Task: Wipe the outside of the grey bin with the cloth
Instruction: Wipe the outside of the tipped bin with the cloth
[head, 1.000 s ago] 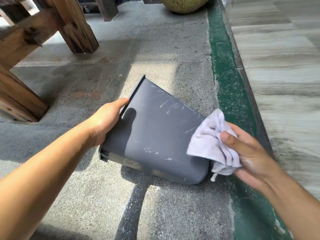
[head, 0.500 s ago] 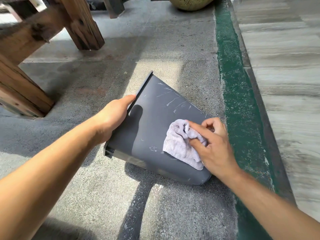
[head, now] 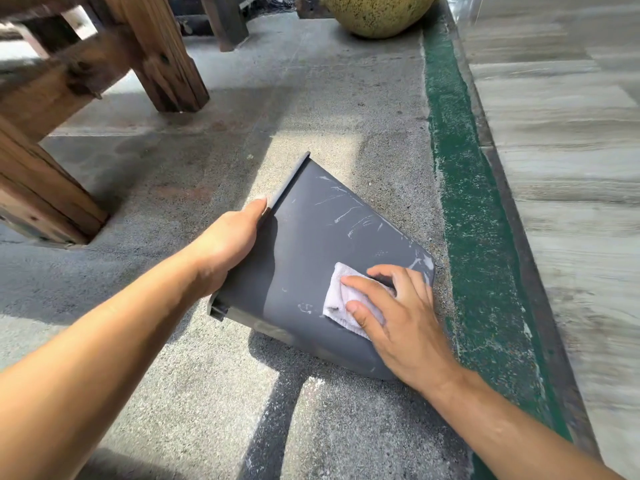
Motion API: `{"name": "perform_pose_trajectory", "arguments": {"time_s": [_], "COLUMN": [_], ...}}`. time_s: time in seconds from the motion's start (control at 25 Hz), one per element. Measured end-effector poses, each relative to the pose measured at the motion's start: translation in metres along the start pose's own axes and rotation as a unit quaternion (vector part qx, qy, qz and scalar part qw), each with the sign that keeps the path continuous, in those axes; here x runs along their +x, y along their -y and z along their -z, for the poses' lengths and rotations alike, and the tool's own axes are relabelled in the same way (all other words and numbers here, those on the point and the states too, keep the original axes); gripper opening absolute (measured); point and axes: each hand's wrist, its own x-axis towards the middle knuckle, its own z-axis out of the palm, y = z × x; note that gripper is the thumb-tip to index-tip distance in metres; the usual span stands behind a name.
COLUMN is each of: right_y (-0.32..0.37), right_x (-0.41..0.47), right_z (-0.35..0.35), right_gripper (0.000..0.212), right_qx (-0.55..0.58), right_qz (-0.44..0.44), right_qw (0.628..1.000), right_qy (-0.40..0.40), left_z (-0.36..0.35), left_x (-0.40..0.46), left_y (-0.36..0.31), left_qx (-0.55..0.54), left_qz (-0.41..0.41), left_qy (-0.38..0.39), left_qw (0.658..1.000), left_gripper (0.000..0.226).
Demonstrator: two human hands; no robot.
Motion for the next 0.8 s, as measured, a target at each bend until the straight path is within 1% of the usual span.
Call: {"name": "perform_pose_trajectory", "arguments": {"time_s": [0.12, 0.24, 0.44, 0.48, 0.56, 0.6, 0.68, 0.76, 0.8], "right_y": [0.005, 0.006, 0.011, 0.012, 0.015, 0.019, 0.033, 0.050, 0.058], "right_x": [0.001, -0.002, 0.000, 0.004, 0.021, 0.035, 0.072, 0.107, 0.120], "right_z": [-0.001, -0.002, 0.006, 0.008, 0.012, 0.013, 0.015, 0.015, 0.014], "right_gripper": [0.043, 0.042, 0.029, 0.026, 0.023, 0.023, 0.023, 0.023, 0.023], "right_qx": [-0.065, -0.071, -0.022, 0.004, 0.094, 0.135, 0.176, 0.190, 0.187], "right_qz": [0.014, 0.025, 0.036, 0.025, -0.002, -0.009, -0.010, -0.003, 0.001], "right_qw": [0.998, 0.997, 0.999, 1.000, 0.996, 0.991, 0.984, 0.980, 0.981], "right_qy": [0.002, -0.019, -0.004, -0.002, 0.002, -0.004, -0.037, -0.054, -0.047], "left_z": [-0.001, -0.002, -0.005, -0.004, -0.002, -0.001, -0.001, -0.003, -0.003], "left_x": [0.000, 0.002, 0.009, 0.011, 0.011, 0.011, 0.010, 0.007, 0.006], "left_y": [0.000, -0.001, 0.005, 0.007, 0.009, 0.009, 0.008, 0.008, 0.007], "left_qx": [0.007, 0.040, 0.126, 0.135, 0.152, 0.154, 0.148, 0.164, 0.187], "left_qz": [0.000, -0.025, -0.085, -0.094, -0.106, -0.109, -0.117, -0.146, -0.167], "left_qy": [-0.017, -0.038, -0.098, -0.100, -0.099, -0.097, -0.092, -0.089, -0.087], "left_qw": [1.000, 0.998, 0.983, 0.981, 0.978, 0.977, 0.978, 0.971, 0.964], "left_gripper": [0.067, 0.067, 0.077, 0.079, 0.081, 0.081, 0.078, 0.072, 0.067]}}
